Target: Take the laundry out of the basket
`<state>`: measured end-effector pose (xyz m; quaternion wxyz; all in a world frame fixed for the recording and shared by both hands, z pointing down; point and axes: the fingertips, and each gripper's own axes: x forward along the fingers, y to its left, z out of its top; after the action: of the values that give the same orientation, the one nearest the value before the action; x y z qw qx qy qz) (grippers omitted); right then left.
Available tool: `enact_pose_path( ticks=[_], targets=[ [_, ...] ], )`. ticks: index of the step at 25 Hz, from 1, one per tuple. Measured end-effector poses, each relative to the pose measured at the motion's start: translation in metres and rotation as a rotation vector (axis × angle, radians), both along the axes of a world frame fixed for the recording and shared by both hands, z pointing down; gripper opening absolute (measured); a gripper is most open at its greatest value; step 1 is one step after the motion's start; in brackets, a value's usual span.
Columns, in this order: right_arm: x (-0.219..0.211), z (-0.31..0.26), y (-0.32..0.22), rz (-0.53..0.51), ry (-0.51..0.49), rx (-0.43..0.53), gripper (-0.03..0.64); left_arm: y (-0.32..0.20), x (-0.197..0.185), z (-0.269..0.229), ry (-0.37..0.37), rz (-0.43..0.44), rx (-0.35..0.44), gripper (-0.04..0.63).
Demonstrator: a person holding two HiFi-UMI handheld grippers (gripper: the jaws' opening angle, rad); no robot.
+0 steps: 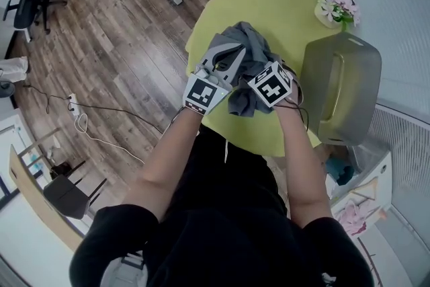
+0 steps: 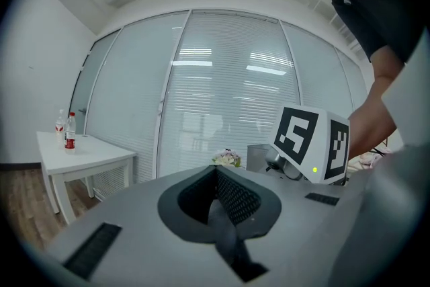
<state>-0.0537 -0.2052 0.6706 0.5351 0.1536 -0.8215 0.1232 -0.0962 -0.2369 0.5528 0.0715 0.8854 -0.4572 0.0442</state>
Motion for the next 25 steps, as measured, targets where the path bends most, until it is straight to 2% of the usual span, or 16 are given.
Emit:
enact_pose_path(
  ticks=[12,25],
  targets=[
    [-0.003,0.066,0.009,-0.069,0.021,-0.021,0.374,0.0,0.01,0.057,-0.019,0.007,-0.093,0.009],
    [-0.002,0.093,0.009,-0.084,0.039,-0.049,0.376,0.001,0.004,0.072,-0.019,-0.021,-0.128,0.009]
  ],
)
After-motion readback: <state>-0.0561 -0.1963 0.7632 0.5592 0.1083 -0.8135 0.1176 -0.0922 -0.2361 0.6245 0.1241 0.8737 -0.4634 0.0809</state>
